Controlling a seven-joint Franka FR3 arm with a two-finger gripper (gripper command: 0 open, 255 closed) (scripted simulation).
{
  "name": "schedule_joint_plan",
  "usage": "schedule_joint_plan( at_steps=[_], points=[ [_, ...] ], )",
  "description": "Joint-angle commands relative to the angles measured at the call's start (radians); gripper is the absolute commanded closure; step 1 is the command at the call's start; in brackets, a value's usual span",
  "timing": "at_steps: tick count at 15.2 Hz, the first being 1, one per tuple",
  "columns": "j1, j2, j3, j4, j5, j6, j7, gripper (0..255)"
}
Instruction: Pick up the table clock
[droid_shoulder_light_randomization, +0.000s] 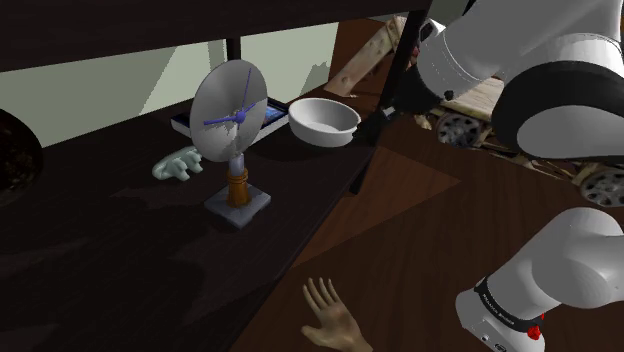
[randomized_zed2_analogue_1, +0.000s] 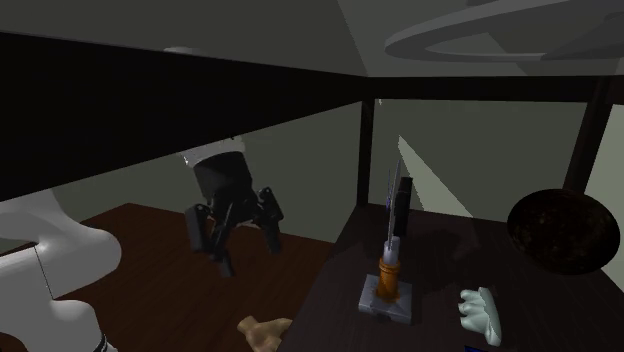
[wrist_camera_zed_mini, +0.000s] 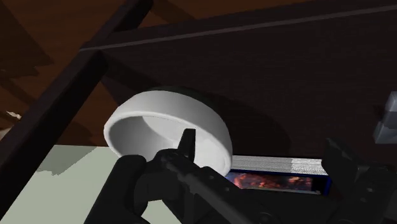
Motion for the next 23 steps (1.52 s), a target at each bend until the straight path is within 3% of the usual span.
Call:
schedule_joint_plan(
  at_steps=[1,5,9,14,19,23],
  points=[
    [-0.021,0.024,0.073,0.004,-0.009,0.071,0.069,0],
    [-0.105,0.081,0.233,0.041,-0.053,0.192,0.208,0],
    [-0.242,0.127,0.423,0.106,-0.123,0.290,0.359,0],
    [-0.484,0.133,0.694,0.226,-0.208,0.372,0.540,0],
    [-0.739,0.055,0.941,0.385,-0.237,0.411,0.675,0],
    [-0.764,0.033,0.974,0.372,-0.231,0.441,0.696,0]
  ],
)
